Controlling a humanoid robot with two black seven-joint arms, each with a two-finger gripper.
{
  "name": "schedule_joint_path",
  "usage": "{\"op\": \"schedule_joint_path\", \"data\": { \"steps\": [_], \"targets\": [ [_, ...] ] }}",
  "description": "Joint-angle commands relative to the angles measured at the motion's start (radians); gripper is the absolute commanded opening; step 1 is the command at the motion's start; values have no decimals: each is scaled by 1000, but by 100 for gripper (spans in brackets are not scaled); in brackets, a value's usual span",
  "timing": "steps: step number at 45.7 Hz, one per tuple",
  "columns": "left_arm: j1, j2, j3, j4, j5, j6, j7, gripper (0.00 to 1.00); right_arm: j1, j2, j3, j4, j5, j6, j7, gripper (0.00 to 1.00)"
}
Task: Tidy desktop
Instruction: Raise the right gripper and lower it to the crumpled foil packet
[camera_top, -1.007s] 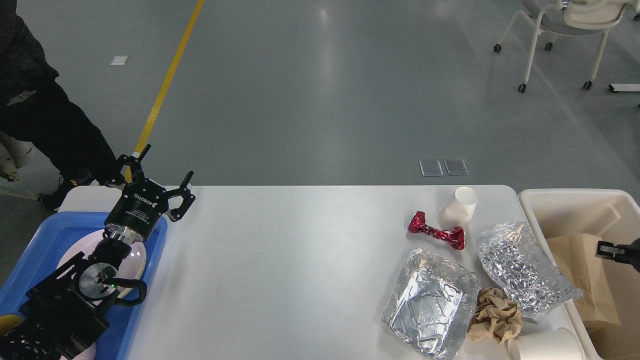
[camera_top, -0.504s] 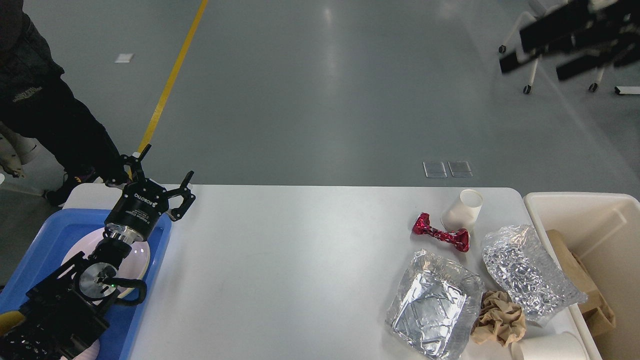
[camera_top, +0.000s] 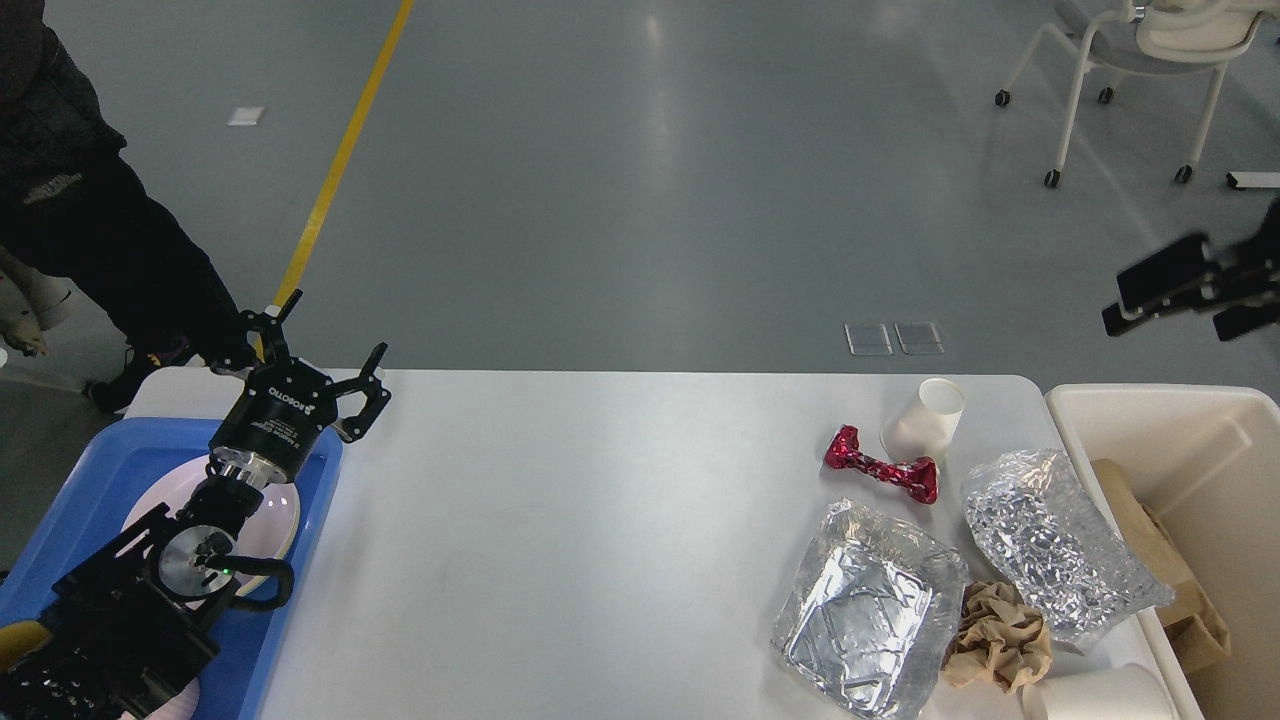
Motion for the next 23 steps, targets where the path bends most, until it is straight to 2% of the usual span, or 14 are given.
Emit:
{"op": "schedule_joint_path", "data": {
  "steps": [1, 4, 6, 11, 16, 23],
  "targets": [
    [0, 0, 0, 0, 0, 0, 0, 100, -474, 14, 45, -198, 8, -307, -1, 100],
    [0, 0, 0, 0, 0, 0, 0, 100, -666, 44, 133, -327, 44, -370, -1, 100],
    [0, 0, 0, 0, 0, 0, 0, 100, -781, 81, 206, -408, 84, -377, 1, 100],
    [0, 0, 0, 0, 0, 0, 0, 100, -953, 130, 369, -529, 144, -390, 1, 100],
    [0, 0, 0, 0, -1, 0, 0, 100, -996, 138, 446, -534, 146, -392, 2, 100],
    [0, 0, 0, 0, 0, 0, 0, 100, -1005, 142, 460, -545, 143, -403, 4, 100]
  ]
}}
